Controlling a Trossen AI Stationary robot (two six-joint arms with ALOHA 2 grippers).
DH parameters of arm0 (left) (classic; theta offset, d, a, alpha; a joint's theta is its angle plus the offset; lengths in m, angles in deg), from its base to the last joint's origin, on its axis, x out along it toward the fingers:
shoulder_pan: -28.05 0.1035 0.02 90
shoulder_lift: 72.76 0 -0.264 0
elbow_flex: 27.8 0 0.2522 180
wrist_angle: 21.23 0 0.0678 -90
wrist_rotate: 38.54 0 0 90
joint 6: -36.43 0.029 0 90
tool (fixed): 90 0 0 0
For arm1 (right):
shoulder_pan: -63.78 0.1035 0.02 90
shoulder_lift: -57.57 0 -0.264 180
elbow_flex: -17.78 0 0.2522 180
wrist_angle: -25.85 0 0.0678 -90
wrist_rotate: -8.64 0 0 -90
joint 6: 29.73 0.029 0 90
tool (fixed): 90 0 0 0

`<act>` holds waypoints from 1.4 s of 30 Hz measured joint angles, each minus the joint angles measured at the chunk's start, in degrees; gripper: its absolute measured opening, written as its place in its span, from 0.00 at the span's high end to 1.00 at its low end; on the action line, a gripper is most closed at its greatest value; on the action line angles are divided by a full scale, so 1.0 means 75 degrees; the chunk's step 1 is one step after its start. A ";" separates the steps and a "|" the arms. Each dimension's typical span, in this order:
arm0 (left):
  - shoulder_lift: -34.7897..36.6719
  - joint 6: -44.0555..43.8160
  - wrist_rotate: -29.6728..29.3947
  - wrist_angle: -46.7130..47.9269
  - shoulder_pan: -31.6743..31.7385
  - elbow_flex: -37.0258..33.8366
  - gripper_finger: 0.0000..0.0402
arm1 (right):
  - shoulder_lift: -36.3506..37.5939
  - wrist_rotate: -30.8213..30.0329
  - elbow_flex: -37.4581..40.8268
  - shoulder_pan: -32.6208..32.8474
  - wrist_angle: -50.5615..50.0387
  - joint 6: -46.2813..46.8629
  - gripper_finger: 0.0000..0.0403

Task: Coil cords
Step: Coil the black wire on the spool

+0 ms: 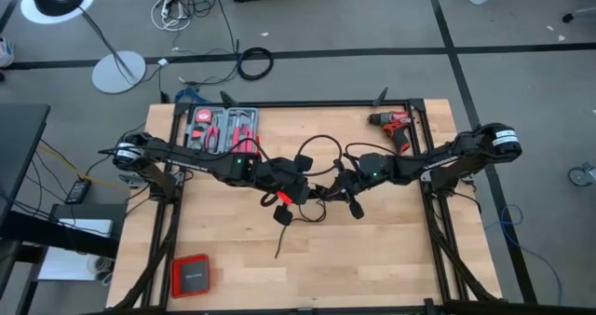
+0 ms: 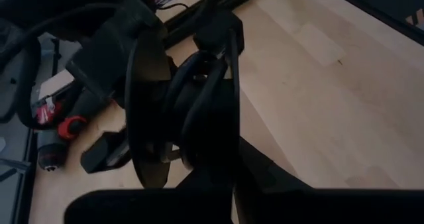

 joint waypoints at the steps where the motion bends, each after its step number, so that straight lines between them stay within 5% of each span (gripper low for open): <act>1: 0.0000 0.0000 -0.0008 -0.0069 0.0000 0.0000 1.00 | -0.0036 -0.0008 0.0000 -0.0001 0.0012 0.0012 0.91; 19: -0.0015 -0.0015 -0.0157 -0.0102 -0.0015 0.0000 1.00 | -0.1191 -0.0082 -0.0009 -0.0003 0.1587 0.0312 0.95; 42: -0.0020 -0.0684 -0.0458 0.0187 -0.0015 -0.0015 1.00 | -0.0802 -0.0352 0.0647 -0.0037 0.1527 0.0191 1.00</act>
